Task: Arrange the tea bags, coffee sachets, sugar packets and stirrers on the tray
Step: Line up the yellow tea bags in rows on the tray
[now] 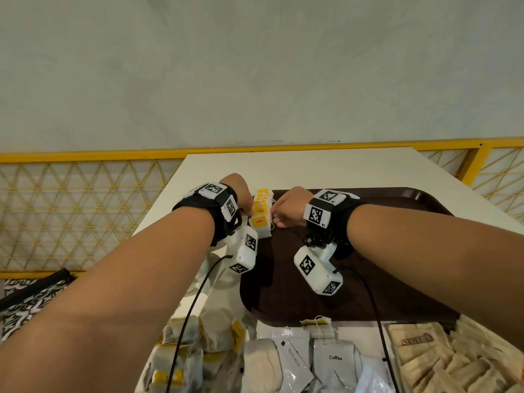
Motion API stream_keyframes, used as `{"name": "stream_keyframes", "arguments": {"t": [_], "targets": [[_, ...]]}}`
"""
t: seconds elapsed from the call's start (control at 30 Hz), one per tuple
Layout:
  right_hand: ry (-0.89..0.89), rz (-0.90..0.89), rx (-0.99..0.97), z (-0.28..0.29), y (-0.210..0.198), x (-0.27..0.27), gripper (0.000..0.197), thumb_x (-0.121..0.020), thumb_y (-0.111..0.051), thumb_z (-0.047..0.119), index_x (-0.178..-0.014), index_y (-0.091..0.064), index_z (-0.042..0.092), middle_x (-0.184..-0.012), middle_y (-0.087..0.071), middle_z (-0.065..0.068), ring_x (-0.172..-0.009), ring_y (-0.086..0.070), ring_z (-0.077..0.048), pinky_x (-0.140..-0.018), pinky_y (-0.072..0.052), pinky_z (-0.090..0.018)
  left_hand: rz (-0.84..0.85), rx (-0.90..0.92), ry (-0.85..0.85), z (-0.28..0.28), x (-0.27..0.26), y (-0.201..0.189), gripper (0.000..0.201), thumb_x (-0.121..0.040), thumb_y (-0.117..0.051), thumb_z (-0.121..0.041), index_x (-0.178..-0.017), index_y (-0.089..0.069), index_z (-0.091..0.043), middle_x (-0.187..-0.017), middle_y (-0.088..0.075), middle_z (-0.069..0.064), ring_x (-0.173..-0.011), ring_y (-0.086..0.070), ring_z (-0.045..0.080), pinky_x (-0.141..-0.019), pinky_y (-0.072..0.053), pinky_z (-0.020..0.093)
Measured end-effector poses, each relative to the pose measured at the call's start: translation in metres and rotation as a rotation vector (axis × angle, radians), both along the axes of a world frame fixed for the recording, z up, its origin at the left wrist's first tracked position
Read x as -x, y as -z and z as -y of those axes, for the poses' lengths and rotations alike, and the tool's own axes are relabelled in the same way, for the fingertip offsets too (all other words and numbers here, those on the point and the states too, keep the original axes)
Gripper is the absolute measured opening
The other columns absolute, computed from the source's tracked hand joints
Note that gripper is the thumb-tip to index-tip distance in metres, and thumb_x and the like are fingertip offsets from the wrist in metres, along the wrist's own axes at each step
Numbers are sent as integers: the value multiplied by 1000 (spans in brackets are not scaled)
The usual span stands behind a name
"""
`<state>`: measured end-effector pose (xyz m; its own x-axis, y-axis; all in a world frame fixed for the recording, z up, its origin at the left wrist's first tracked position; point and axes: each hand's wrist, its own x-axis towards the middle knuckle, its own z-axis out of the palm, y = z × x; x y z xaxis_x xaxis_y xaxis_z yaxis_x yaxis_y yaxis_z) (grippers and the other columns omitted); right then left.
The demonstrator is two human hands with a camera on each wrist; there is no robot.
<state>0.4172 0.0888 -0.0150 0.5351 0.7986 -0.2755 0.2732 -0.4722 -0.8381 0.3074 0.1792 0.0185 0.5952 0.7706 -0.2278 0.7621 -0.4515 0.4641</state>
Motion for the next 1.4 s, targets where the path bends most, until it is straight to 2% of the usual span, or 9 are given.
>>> {"name": "stream_keyframes", "arguments": {"t": [0.17,0.47,0.6,0.67,0.8,1.0,1.1,1.2,1.4], "targets": [[-100,260,130,-4,0,3,28,-96,-49,11,-119,-61,1,-127,-59,-13,-115,-59,-27,-94,-50,-32,150,56,-31,-6,-4,4,22,-85,-61,-2,-104,-68,5,-104,-70,18,-99,-68,29,-90,-54,41],[-61,220,192,-24,5,-6,32,-96,-50,17,-125,-58,6,-131,-58,-7,-117,-58,-25,-95,-48,-29,238,97,-31,-7,-11,7,22,-88,-59,-5,-107,-66,5,-107,-69,19,-100,-67,30,-91,-54,40],[-142,402,140,-30,12,-7,21,-92,-54,16,-104,-65,4,-111,-65,-10,-101,-63,-27,-87,-53,-32,213,102,-8,-9,-13,8,22,-90,-59,-8,-107,-67,1,-105,-69,16,-92,-66,26,-91,-54,39],[-40,197,65,-34,6,-3,9,-91,-55,14,-99,-59,13,-104,-60,-5,-96,-60,-22,-87,-52,-30,194,94,10,-10,-13,7,19,-90,-58,-9,-105,-67,-2,-102,-68,15,-89,-64,25,-92,-53,38],[-224,622,133,-28,6,-6,9,-90,-54,11,-99,-54,14,-90,-56,0,-84,-55,-17,-73,-48,-23,134,60,36,-8,-13,5,7,-87,-63,-8,-93,-64,-11,-96,-62,9,-87,-59,22,-94,-52,36],[-309,698,312,-5,-7,2,30,-98,-46,22,-107,-64,0,-103,-62,-12,-104,-62,-31,-86,-49,-34,172,103,-54,-10,-3,2,10,-90,-56,-7,-91,-64,-1,-102,-67,16,-87,-64,26,-91,-54,40],[-301,480,269,3,-4,12,29,-99,-44,23,-100,-62,1,-91,-50,-9,-99,-62,-29,-86,-47,-34,104,164,-40,-8,4,1,13,-90,-57,-4,-77,-58,-2,-100,-67,18,-88,-66,27,-91,-54,40],[-193,238,195,5,-2,21,29,-97,-46,16,-120,-57,2,-88,-52,-6,-92,-60,-23,-82,-49,-30,21,135,32,-2,10,1,12,-88,-61,-3,-97,-65,4,-106,-69,18,-99,-68,28,-90,-54,39],[-236,431,231,13,-6,34,34,-100,-43,23,-115,-63,0,-125,-58,-12,-122,-52,-29,-100,-42,-32,-134,-22,131,10,9,3,36,-79,-77,-14,-110,-67,1,-107,-69,17,-101,-66,28,-91,-53,40]]}}
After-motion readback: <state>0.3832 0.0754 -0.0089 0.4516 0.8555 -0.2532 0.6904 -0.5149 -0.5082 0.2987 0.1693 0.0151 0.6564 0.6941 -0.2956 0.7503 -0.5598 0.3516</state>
